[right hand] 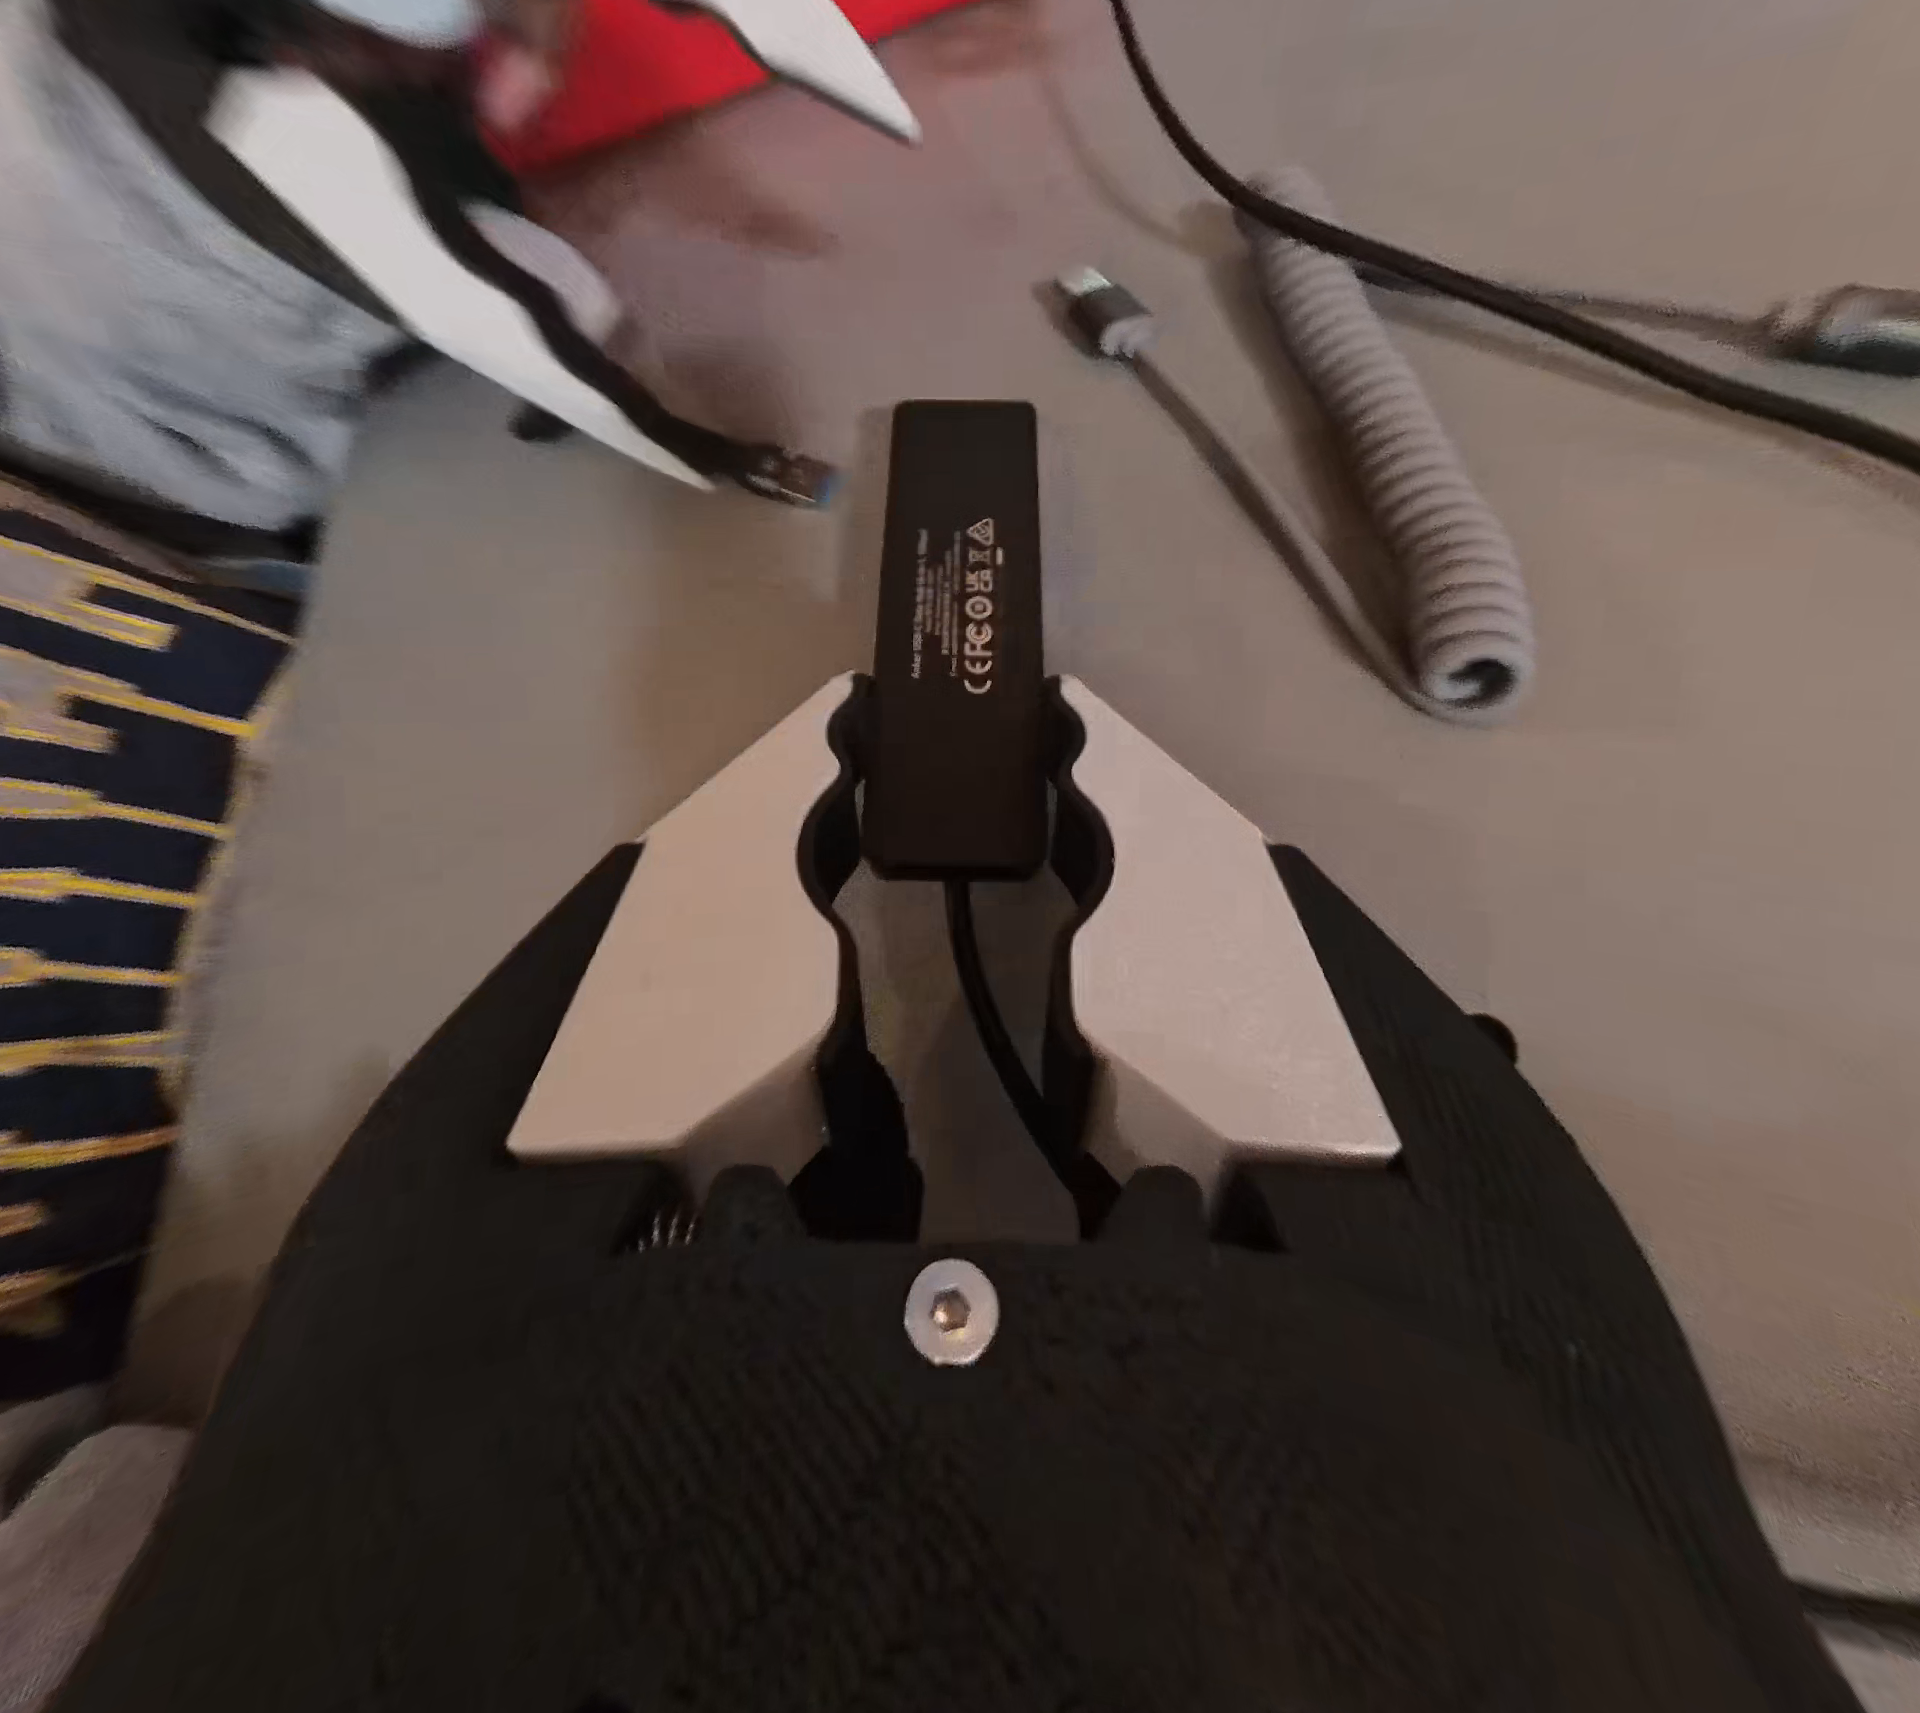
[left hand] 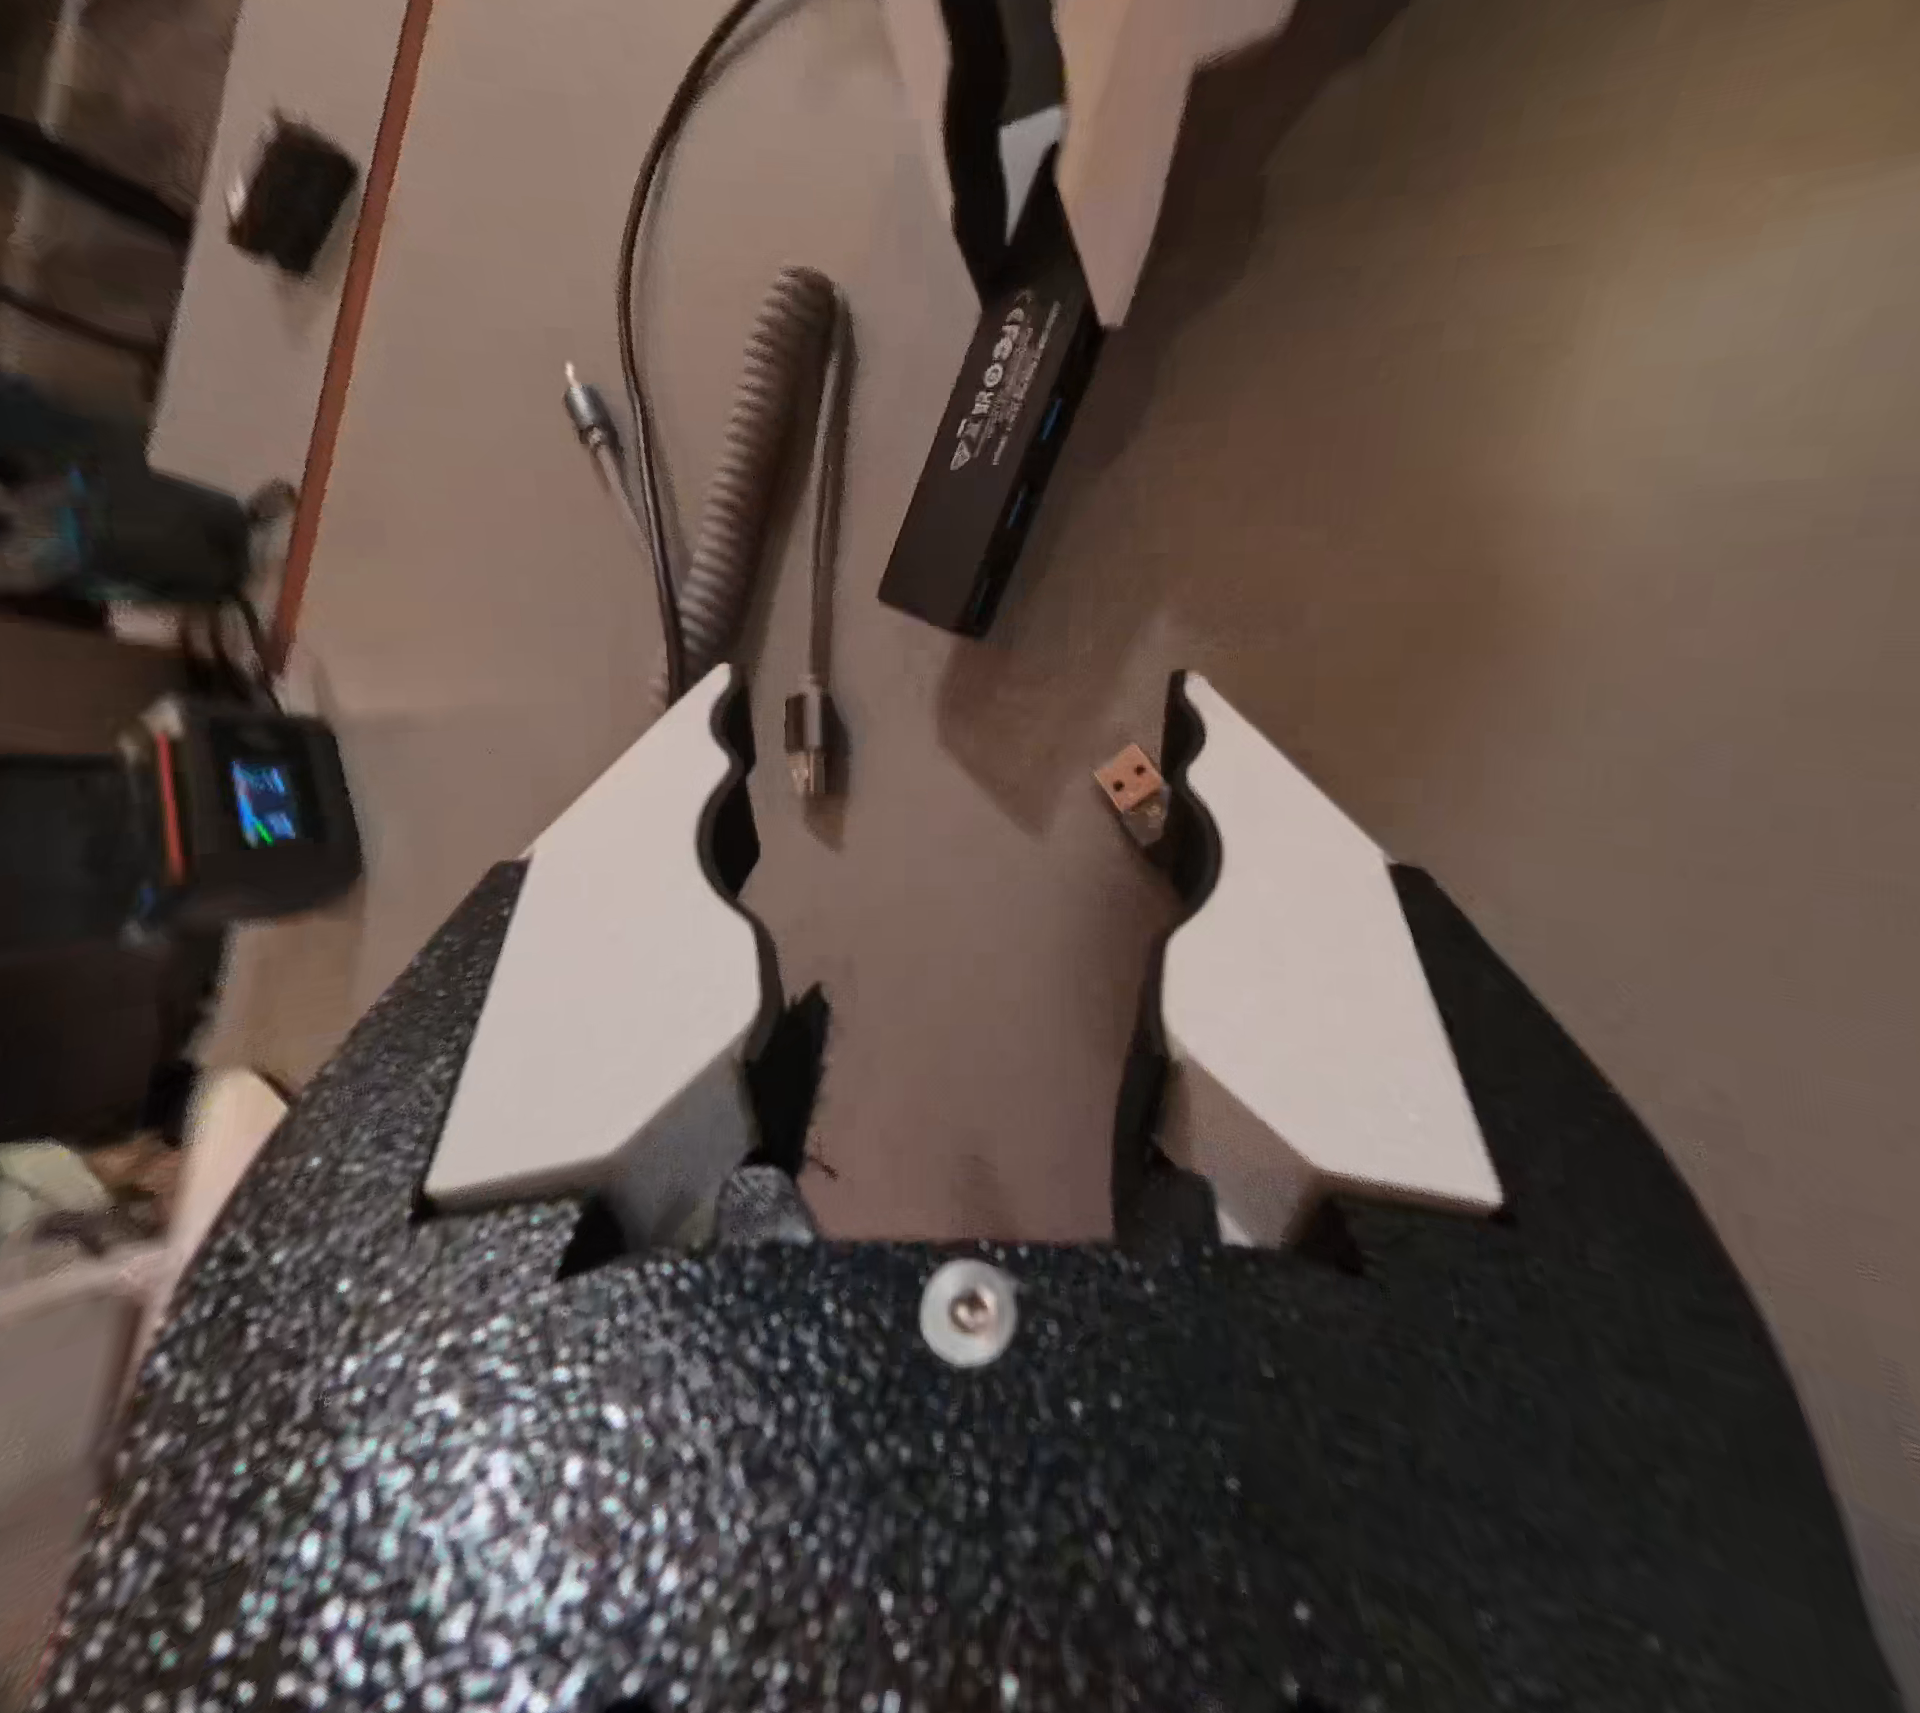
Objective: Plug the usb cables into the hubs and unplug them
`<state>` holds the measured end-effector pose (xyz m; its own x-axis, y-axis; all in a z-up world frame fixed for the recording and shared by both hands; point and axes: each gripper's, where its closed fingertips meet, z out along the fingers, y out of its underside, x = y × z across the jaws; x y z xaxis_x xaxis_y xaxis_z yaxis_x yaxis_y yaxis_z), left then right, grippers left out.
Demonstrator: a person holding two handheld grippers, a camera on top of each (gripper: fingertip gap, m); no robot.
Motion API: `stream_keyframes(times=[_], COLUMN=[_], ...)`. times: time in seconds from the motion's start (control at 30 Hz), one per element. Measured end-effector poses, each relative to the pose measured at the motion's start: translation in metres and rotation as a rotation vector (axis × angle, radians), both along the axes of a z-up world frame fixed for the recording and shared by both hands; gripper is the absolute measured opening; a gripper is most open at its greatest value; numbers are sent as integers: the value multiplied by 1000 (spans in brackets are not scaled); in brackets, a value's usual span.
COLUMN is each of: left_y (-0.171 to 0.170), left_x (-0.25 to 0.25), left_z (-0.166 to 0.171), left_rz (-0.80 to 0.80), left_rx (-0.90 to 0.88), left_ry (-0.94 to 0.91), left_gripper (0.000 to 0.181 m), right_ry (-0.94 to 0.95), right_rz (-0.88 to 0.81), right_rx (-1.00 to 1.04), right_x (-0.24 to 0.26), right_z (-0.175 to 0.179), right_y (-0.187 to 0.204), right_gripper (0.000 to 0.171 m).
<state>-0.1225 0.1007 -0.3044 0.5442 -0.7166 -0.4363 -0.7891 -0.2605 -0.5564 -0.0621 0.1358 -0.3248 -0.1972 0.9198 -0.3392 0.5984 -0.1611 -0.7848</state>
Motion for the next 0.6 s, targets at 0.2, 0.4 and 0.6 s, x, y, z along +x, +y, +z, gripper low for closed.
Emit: stream_keyframes(times=[0.2, 0.4, 0.6], left_y=[7, 18, 4], left_x=[20, -3, -14], left_z=[-34, -43, -35], left_rz=[-255, -137, 8], left_rx=[97, 111, -110], left_ry=[201, 386, 149], left_gripper=[38, 8, 8], right_ry=[48, 141, 50], right_rz=[104, 7, 78], right_rx=[-157, -107, 576], right_x=[3, -13, -20], right_z=[12, 22, 17], right_y=[-21, -7, -14], right_gripper=[31, 49, 53])
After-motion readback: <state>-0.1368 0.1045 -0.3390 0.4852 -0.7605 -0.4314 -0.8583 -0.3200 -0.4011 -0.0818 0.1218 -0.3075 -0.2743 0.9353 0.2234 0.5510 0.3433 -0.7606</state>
